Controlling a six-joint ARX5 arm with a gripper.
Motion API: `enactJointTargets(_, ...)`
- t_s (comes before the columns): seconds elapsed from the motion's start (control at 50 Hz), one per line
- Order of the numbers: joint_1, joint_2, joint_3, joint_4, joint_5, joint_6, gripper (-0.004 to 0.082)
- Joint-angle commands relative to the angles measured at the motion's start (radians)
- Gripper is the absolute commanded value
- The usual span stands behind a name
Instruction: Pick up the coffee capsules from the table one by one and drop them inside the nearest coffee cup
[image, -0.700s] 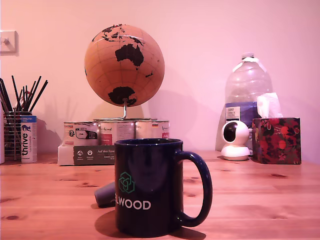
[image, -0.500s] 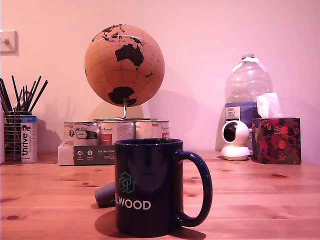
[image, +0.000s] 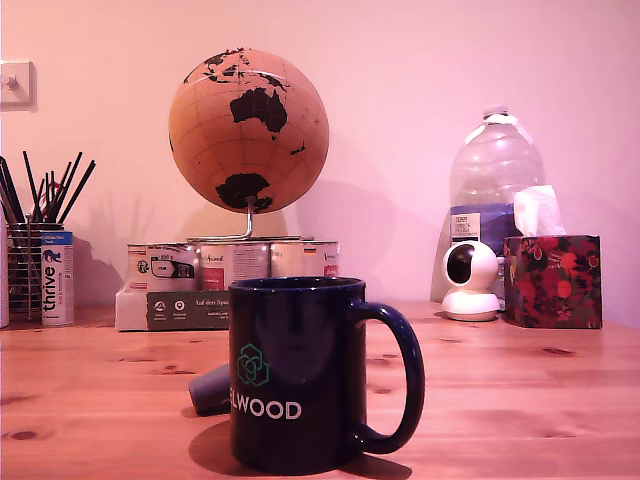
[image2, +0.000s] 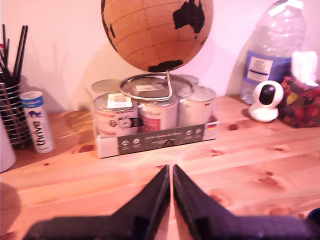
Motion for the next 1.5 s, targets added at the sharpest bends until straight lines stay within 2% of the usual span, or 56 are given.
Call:
enactJointTargets(0.0, 0.002, -0.008, -0.016, 0.013, 0.004, -0.005, -0.0009)
enactJointTargets(0.14, 0.002, -0.004, -0.016, 0.025, 0.016, -0.005, -0.0009)
enactJointTargets(0.34, 0.002, 0.059, -0.016, 0.052, 0.091, -0.002, -0.0009)
enactJointTargets(0.36, 0.002, 0.068, -0.016, 0.058, 0.116, 0.003, -0.0009)
enactJointTargets(0.4, 0.001, 0.088, -0.016, 0.068, 0.128, 0.006, -0.0009)
enactJointTargets(0.42, 0.0, 0.097, -0.016, 0.072, 0.15, 0.006, -0.0009)
enactJointTargets(0.6, -0.022, 0.188, -0.016, 0.097, 0.23, 0.068, -0.0008)
enactJointTargets(0.7, -0.042, 0.255, -0.016, 0.101, 0.249, 0.08, -0.0007)
enactJointTargets(0.72, -0.047, 0.268, -0.016, 0.103, 0.263, 0.094, -0.0004)
enactJointTargets(0.82, -0.075, 0.334, -0.016, 0.107, 0.27, 0.108, 0.006)
enactJointTargets(0.98, -0.127, 0.423, -0.016, 0.129, 0.291, 0.14, 0.0211)
enactJointTargets(1.0, -0.133, 0.432, -0.016, 0.133, 0.291, 0.158, 0.0229)
enactJointTargets(1.1, -0.165, 0.471, -0.016, 0.143, 0.296, 0.174, 0.0332)
enactJointTargets(1.14, -0.174, 0.483, -0.016, 0.141, 0.296, 0.197, 0.0362)
enactJointTargets(1.24, -0.183, 0.512, -0.016, 0.141, 0.296, 0.211, 0.0381)
enactJointTargets(1.26, -0.184, 0.517, -0.016, 0.141, 0.295, 0.226, 0.0381)
enactJointTargets(1.32, -0.185, 0.532, -0.016, 0.141, 0.296, 0.226, 0.0387)
enactJointTargets(1.38, -0.185, 0.545, -0.016, 0.141, 0.296, 0.261, 0.0403)
enactJointTargets(1.4, -0.185, 0.549, -0.016, 0.141, 0.295, 0.261, 0.0403)
enactJointTargets(1.42, -0.185, 0.552, -0.016, 0.14, 0.294, 0.285, 0.0403)
enactJointTargets(1.46, -0.185, 0.558, -0.016, 0.141, 0.293, 0.285, 0.0403)
enactJointTargets(1.48, -0.185, 0.561, -0.016, 0.142, 0.289, 0.32, 0.0403)
